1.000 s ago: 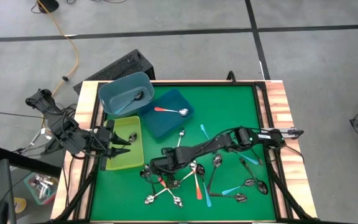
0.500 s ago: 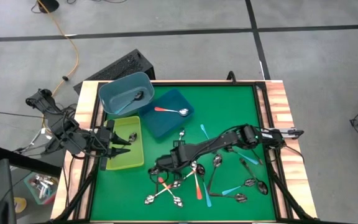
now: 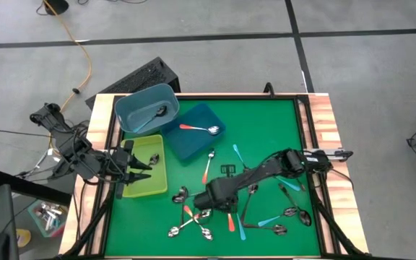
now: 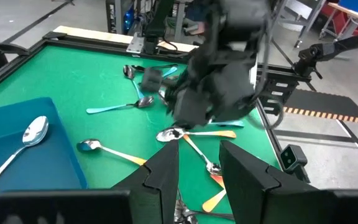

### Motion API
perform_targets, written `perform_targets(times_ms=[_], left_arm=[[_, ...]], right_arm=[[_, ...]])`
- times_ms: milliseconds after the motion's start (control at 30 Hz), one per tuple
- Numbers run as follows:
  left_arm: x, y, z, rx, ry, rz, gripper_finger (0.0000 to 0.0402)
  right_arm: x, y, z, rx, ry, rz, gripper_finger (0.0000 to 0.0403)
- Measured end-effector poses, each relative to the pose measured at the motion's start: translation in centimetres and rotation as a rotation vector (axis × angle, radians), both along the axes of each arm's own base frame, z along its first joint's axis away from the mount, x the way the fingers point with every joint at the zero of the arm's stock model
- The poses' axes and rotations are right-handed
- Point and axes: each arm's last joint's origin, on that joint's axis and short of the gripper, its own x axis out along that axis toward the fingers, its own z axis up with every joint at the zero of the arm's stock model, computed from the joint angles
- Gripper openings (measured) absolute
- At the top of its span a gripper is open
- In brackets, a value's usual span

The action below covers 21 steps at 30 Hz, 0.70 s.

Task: Sort silverware by color (type)
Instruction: Put the black spoon into the green bin

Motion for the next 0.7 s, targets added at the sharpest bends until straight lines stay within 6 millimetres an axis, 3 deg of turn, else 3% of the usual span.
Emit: perform_targets(times_ms=[200, 367, 533, 700], left_arm=[[0.0, 0.0, -0.1, 0.006, 0.008, 0.000, 0.0101], [0.0, 0.0, -0.1, 0.010, 0.011, 0.000, 0.0101], [0.0, 0.1, -0.1, 0.013, 0.007, 0.011, 0.0101], [0.0, 0.1, -0.1, 0.015, 0.006, 0.013, 0.0101]], right_arm=[[-4.0, 0.8, 3.0, -0.023, -0.072, -0.128, 0.0123], [-9.5, -1.0, 5.3, -0.068, -0.155, -0.322, 0.0159], [-14.3, -2.7, 4.6, 0.015, -0.227, -0.582, 0.0180], [-17.8, -2.9, 3.1, 0.136, -0.297, -0.647, 0.0187]])
